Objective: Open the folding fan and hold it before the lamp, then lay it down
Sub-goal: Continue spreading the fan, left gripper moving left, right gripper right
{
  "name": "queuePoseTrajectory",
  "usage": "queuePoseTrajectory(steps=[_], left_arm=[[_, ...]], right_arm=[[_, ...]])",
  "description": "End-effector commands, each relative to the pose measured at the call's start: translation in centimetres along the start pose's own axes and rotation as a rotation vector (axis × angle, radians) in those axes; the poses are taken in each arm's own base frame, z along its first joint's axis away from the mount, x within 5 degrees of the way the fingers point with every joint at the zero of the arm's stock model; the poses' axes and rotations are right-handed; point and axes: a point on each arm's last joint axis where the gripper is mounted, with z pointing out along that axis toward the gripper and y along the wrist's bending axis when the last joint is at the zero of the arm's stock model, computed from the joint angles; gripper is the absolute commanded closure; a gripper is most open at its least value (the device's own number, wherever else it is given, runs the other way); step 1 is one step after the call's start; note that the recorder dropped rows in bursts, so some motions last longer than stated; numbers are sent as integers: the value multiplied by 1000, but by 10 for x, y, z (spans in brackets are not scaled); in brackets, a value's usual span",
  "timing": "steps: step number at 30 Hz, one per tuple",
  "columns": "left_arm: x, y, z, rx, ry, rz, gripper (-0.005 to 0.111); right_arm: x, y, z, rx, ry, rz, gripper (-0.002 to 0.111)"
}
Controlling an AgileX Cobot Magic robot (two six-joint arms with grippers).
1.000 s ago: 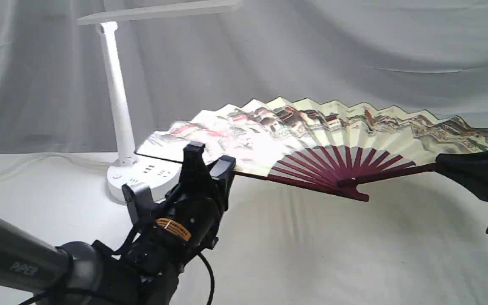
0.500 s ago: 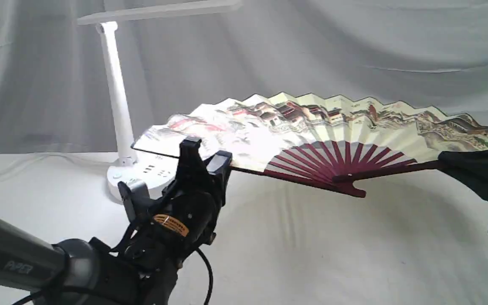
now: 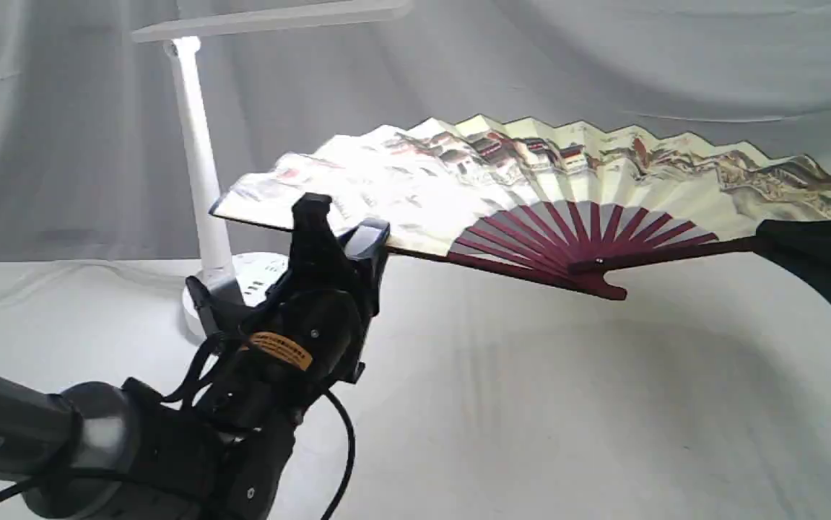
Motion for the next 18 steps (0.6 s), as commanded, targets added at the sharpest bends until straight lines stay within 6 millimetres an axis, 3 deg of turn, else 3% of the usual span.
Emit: queuePoseTrajectory(steps=[1, 11, 18], left_arm=[[-18, -31, 0, 169, -151, -128, 107], [-31, -35, -29, 125, -223, -149, 107], [-42, -38, -54, 93, -281, -161, 107]], right_arm=[[-2, 3, -9, 89, -41, -97, 108], [6, 38, -13, 58, -55, -177, 108], [24, 47, 17, 14, 13, -173, 108]])
